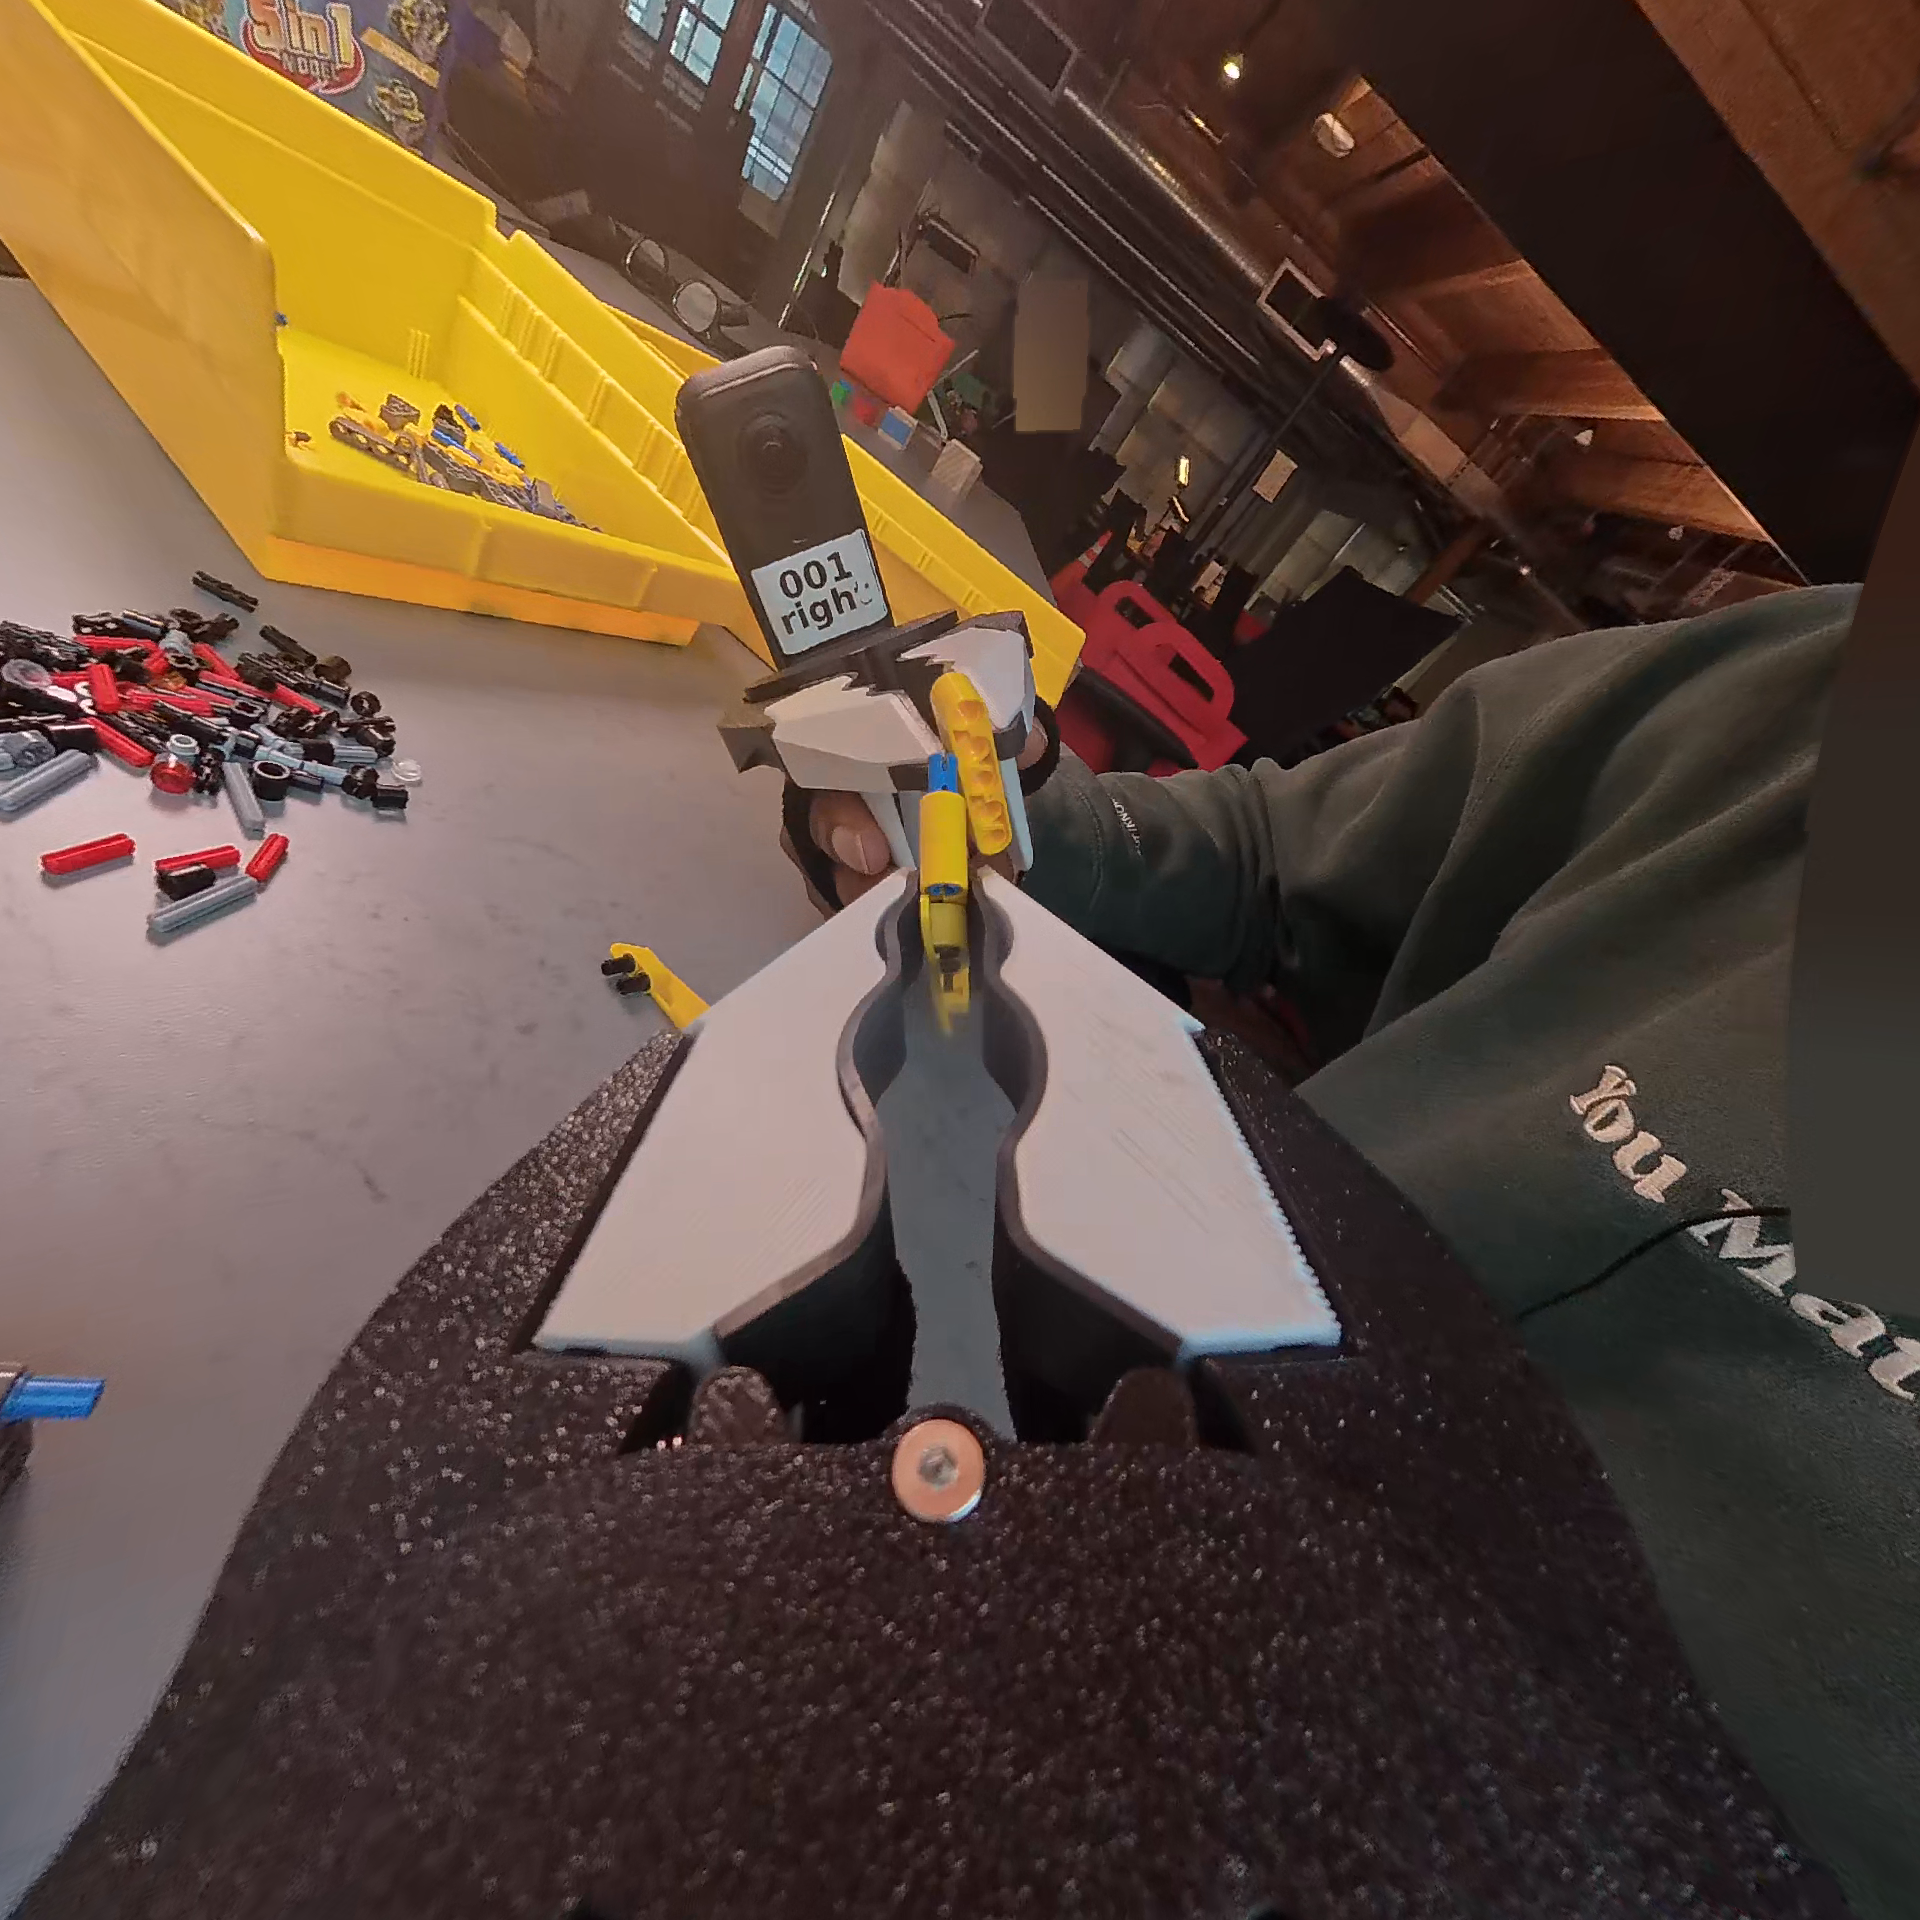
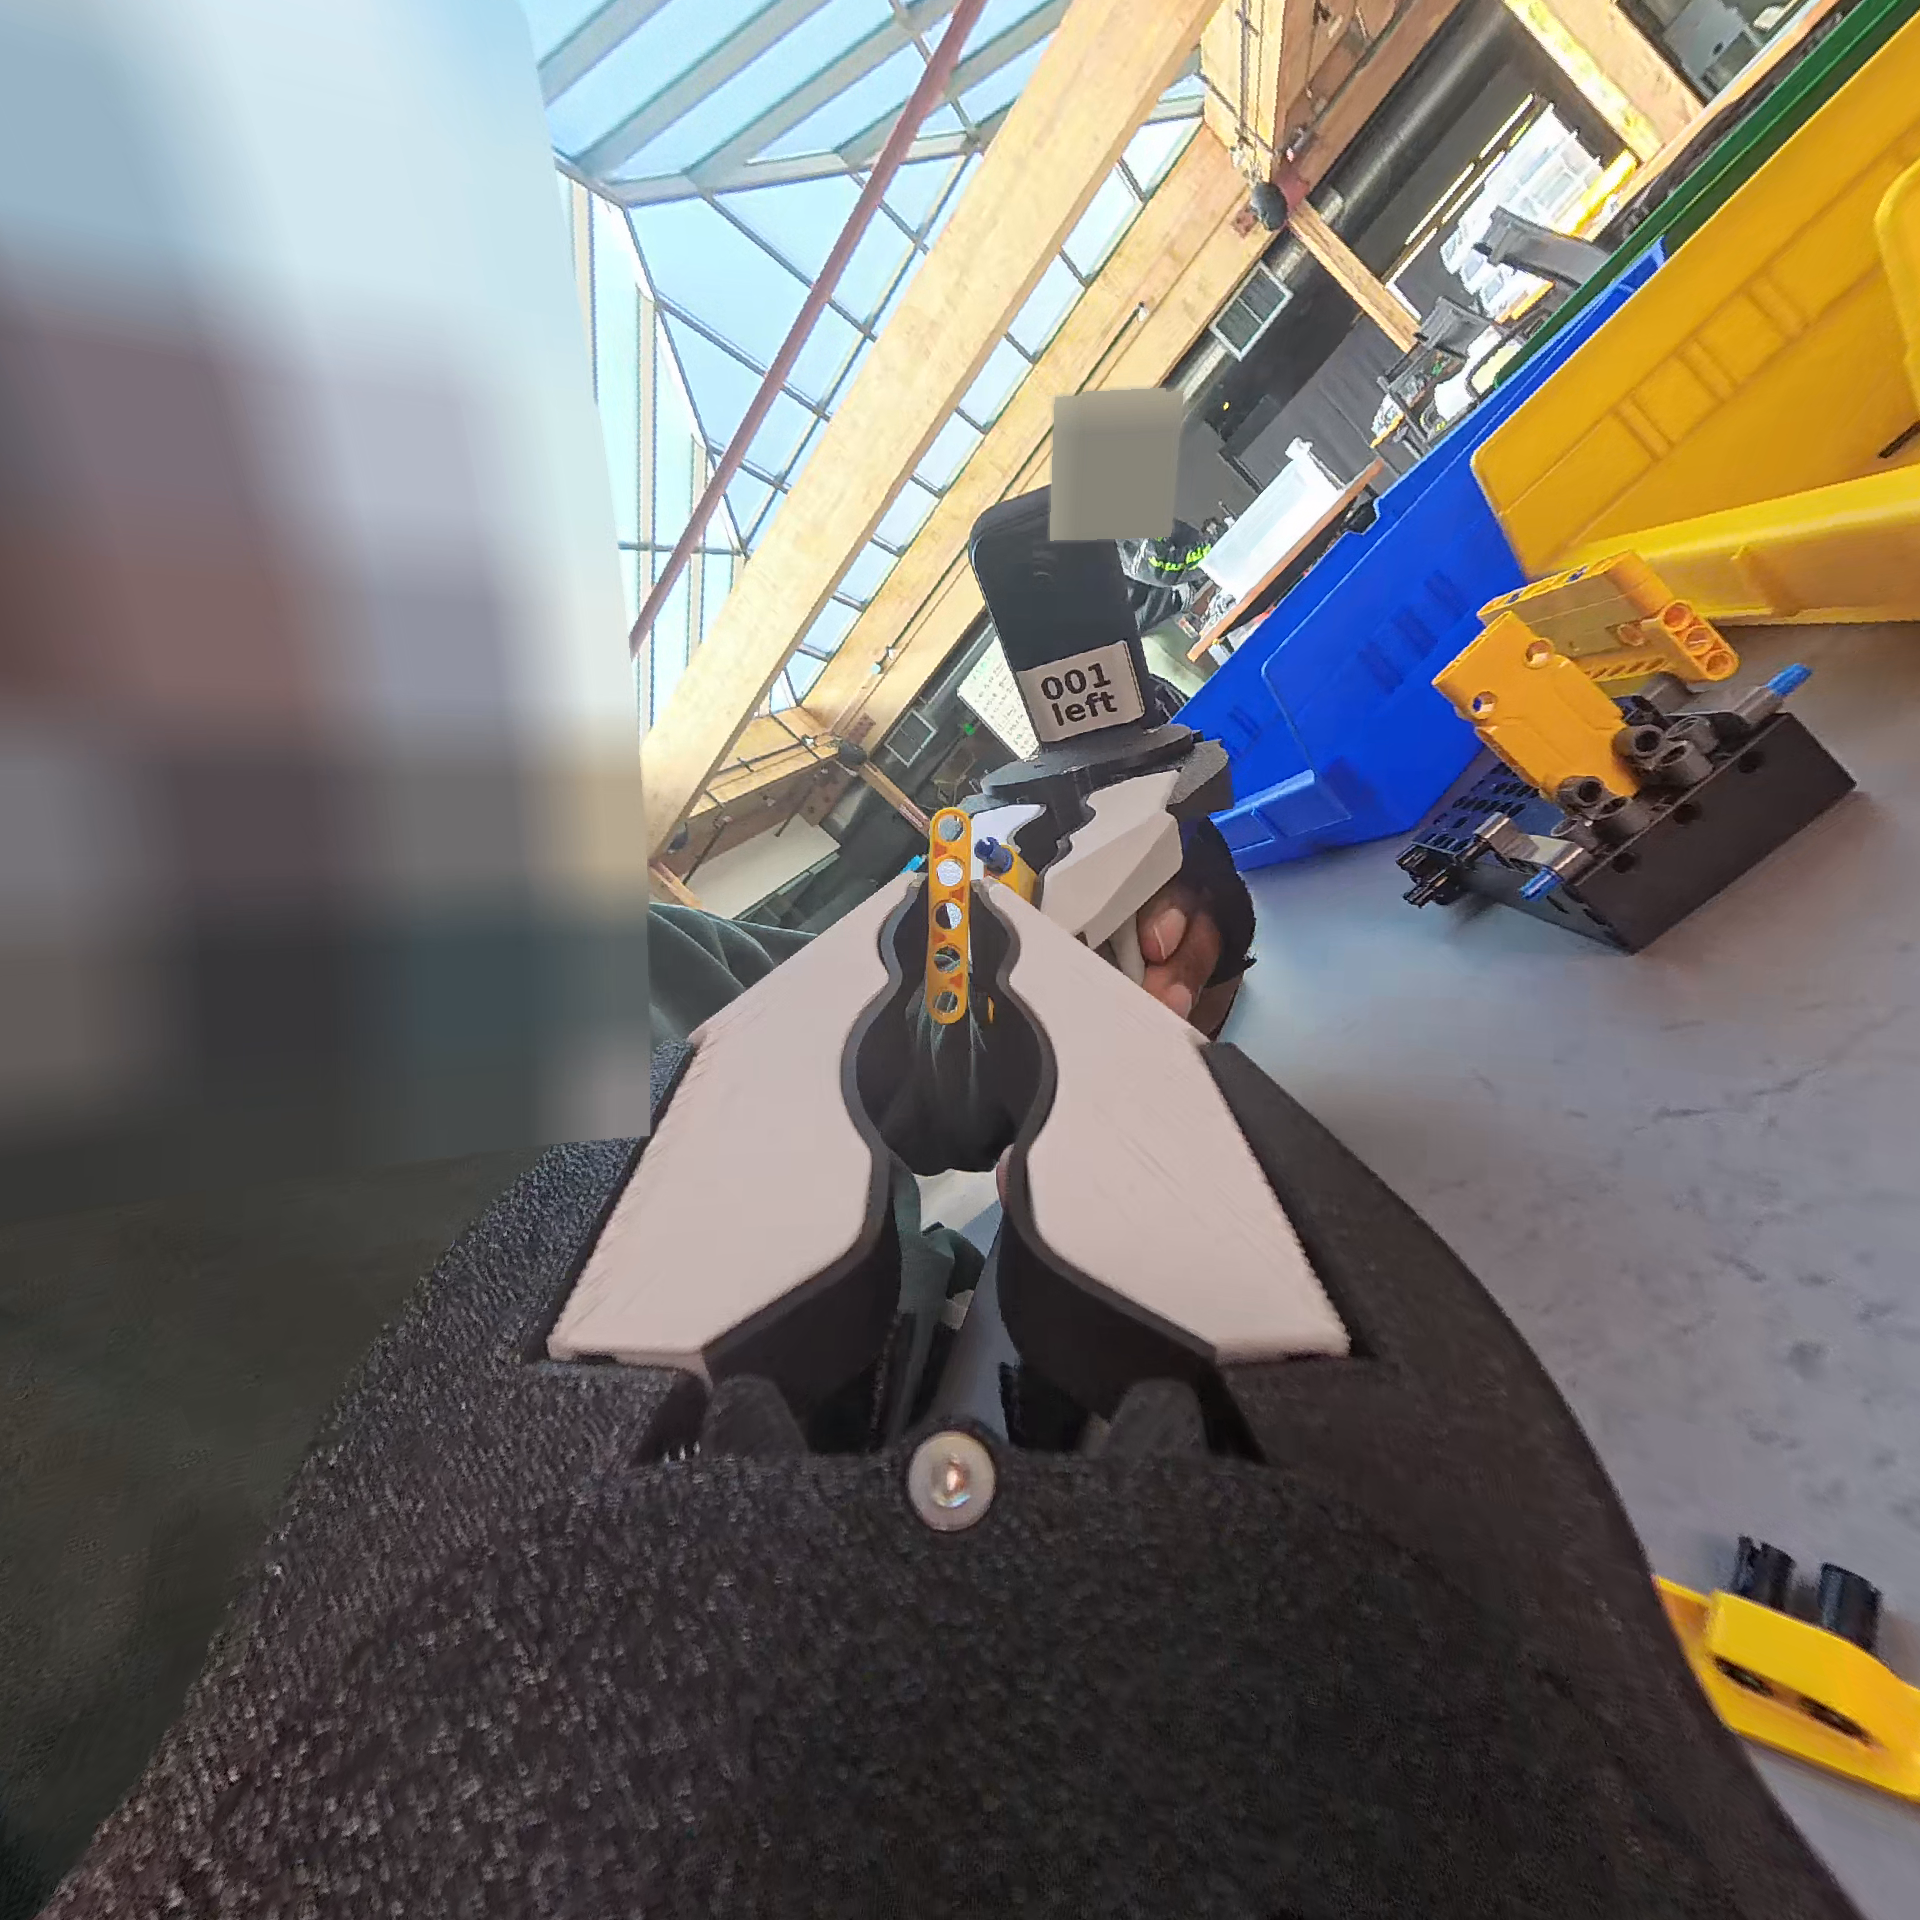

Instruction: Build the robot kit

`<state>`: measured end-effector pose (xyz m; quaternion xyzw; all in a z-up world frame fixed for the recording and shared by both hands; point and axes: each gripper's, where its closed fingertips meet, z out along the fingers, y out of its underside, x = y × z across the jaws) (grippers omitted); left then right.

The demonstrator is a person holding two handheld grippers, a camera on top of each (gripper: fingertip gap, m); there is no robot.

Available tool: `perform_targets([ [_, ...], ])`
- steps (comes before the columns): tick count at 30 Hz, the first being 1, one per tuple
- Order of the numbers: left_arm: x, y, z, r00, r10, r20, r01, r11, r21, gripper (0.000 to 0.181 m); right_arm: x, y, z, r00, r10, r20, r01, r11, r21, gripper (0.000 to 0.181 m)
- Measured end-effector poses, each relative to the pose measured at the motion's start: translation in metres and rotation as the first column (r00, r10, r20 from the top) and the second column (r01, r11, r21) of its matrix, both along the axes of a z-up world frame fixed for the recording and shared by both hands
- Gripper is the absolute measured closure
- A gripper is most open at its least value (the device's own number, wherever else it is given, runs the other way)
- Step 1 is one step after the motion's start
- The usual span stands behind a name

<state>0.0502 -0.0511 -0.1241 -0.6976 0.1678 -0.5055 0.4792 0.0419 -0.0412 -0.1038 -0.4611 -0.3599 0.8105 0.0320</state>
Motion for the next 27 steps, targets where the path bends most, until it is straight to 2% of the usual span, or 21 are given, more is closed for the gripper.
perform_targets([
  [1, 0.000, 0.000, 0.000, 1.000, -0.003, -0.001, 0.003, 1.000, -0.002, 0.175, 0.000, 0.001, 0.000, 1.000, -0.001, -0.001, 0.001, 1.000, -0.002, 0.175],
  [13, 0.004, -0.004, -0.002, 1.000, -0.023, -0.016, 0.023, 1.000, -0.001, 0.175, 0.002, -0.001, -0.001, 1.000, 0.015, -0.009, -0.015, 1.000, 0.011, 0.175],
  [15, 0.004, -0.005, -0.005, 0.999, -0.025, -0.036, 0.024, 1.000, -0.001, 0.175, 0.002, -0.003, -0.002, 1.000, -0.017, -0.024, 0.019, 0.994, 0.105, 0.175],
  [17, 0.003, -0.004, -0.009, 0.997, -0.012, -0.073, 0.013, 1.000, 0.004, 0.175, 0.002, -0.007, -0.003, 0.992, -0.090, -0.083, 0.114, 0.930, 0.349, 0.175],
  [19, 0.001, -0.003, -0.011, 0.995, -0.003, -0.096, 0.004, 1.000, 0.011, 0.175, 0.001, -0.010, -0.006, 0.975, -0.151, -0.161, 0.217, 0.784, 0.581, 0.175],
  [21, 0.000, -0.004, -0.010, 0.995, -0.004, -0.098, 0.006, 1.000, 0.017, 0.175, 0.002, -0.010, -0.004, 0.959, -0.180, -0.218, 0.281, 0.702, 0.655, 0.175],
  [27, 0.004, -0.008, -0.007, 0.990, -0.015, -0.139, 0.026, 0.996, 0.080, 0.175, 0.005, -0.008, -0.004, 0.939, -0.197, -0.281, 0.343, 0.574, 0.744, 0.175],
])
